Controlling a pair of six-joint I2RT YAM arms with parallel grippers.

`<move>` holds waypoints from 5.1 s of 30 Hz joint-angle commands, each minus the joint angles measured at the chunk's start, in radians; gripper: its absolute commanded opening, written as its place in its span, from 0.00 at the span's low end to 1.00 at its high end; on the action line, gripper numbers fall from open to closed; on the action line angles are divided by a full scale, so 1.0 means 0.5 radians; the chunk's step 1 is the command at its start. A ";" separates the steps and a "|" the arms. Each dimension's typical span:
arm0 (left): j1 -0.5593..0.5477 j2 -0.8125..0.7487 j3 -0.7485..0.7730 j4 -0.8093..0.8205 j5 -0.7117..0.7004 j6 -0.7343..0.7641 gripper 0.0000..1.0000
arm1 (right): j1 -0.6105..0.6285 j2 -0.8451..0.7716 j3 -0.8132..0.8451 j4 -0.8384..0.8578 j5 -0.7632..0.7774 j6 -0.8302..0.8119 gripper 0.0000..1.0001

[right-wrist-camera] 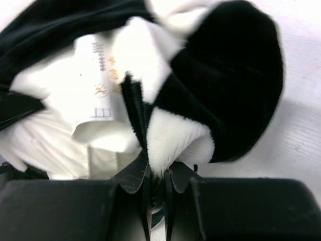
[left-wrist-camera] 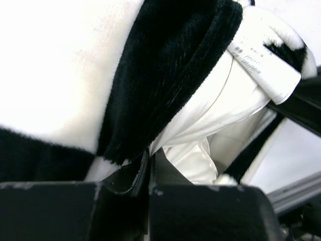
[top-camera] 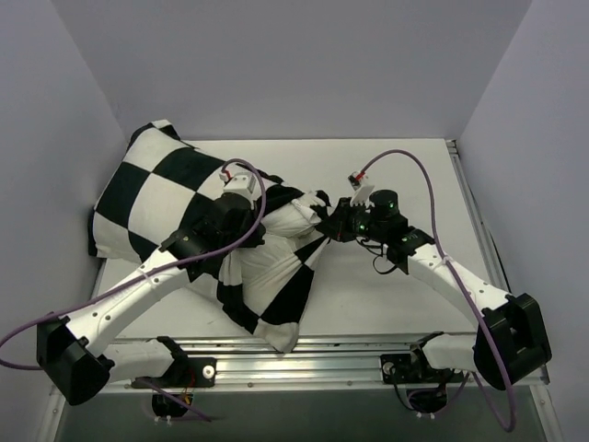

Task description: Remove the pillowcase from the pillow

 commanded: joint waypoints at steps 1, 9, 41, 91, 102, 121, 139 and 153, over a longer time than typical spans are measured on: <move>0.192 -0.259 -0.111 -0.491 -0.149 0.137 0.02 | -0.300 -0.075 0.023 -0.203 0.476 -0.050 0.00; 0.253 -0.670 -0.252 -0.421 0.216 0.321 0.02 | -0.410 0.051 0.060 -0.292 0.461 0.032 0.00; 0.229 0.585 0.585 0.347 0.559 0.266 0.02 | 0.282 -0.317 0.348 -0.581 0.351 -0.399 0.63; 0.707 0.833 1.361 0.196 0.093 0.107 0.02 | 1.544 0.358 0.217 -0.934 -0.003 -0.717 0.00; 0.919 0.867 1.453 0.126 0.234 -0.338 0.02 | 1.489 0.113 -0.056 -0.792 0.273 -0.271 0.00; 0.699 0.585 1.064 0.027 0.756 0.074 0.06 | 1.130 -0.178 -0.164 -0.581 0.659 -0.090 0.00; -0.240 -0.247 -0.129 0.552 0.177 0.974 0.84 | 0.930 -0.154 -0.333 0.015 0.495 -0.148 0.00; -0.584 -0.210 -0.335 0.466 -0.131 1.174 0.88 | 0.887 -0.228 -0.345 0.006 0.485 -0.130 0.00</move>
